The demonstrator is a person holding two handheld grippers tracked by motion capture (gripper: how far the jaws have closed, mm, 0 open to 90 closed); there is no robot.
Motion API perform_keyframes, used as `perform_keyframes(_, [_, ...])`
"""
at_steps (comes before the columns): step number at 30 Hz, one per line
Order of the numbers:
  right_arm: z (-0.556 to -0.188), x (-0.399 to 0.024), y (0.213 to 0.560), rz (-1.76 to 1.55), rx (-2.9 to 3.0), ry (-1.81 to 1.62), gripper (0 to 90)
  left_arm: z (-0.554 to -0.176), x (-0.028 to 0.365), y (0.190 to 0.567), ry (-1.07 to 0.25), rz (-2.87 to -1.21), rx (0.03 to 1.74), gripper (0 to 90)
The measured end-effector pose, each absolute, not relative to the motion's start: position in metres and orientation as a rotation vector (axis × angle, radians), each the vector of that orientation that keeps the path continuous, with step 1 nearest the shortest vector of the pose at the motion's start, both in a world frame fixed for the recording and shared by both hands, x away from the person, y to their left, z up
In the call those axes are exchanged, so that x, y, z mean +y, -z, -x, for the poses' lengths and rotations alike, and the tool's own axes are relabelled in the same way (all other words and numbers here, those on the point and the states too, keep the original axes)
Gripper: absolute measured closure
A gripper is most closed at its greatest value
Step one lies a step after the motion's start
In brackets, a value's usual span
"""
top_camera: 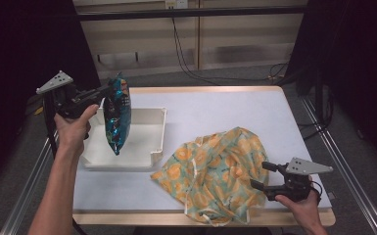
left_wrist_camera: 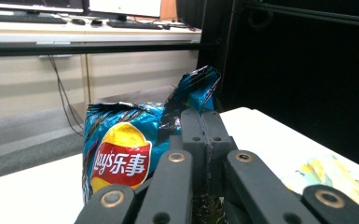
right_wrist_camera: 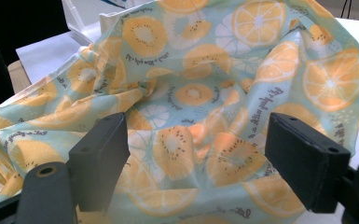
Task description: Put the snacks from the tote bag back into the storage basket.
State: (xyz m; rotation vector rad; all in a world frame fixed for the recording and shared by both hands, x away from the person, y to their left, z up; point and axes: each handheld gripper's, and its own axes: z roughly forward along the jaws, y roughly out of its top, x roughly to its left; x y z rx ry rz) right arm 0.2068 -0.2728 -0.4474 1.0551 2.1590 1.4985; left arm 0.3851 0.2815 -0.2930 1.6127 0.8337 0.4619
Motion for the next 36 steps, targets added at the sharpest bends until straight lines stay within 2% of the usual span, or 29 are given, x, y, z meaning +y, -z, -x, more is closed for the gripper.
perform_keyframes(23, [-0.208, -0.272, 0.448, -1.074, 2.165, -1.511, 20.5, -0.416, 0.271, 0.314, -0.512, -1.606, 0.897, 90.0])
perform_keyframes(29, [-0.208, -0.272, 0.448, -1.068, 2.158, -1.51, 20.5, -0.427, 0.265, 0.329, -0.522, -1.625, 0.914, 90.0])
perform_keyframes(36, [-0.209, -0.274, 0.449, -1.074, 2.155, -1.51, 20.5, -0.44, 0.246, 0.343, -0.447, -1.608, 0.886, 90.0])
